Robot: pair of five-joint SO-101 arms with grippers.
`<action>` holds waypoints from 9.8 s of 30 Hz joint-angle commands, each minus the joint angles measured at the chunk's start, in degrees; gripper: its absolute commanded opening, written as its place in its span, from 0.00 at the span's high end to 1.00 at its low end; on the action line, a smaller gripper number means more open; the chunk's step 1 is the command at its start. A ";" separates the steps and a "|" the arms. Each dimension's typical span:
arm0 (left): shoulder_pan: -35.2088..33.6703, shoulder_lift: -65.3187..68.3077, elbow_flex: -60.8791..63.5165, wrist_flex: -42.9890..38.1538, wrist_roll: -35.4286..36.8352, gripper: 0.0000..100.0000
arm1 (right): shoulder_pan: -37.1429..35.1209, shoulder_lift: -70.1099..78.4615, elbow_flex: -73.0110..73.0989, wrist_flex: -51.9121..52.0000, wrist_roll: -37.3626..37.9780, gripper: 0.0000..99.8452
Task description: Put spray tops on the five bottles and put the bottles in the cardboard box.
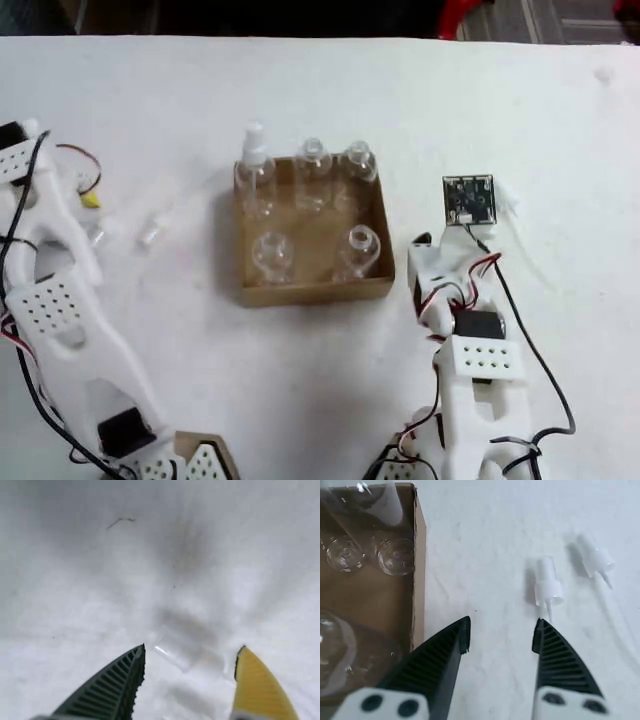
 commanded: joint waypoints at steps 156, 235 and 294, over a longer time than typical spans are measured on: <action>11.91 4.44 -20.22 1.49 -94.42 0.98 | -1.71 0.04 -0.53 -1.01 0.79 0.82; 49.45 -53.05 36.48 -67.60 -59.25 0.98 | 3.74 0.04 4.92 -14.37 0.70 0.82; 53.14 -65.71 95.12 -122.46 -62.86 0.98 | 3.65 0.04 4.92 -14.37 0.79 0.82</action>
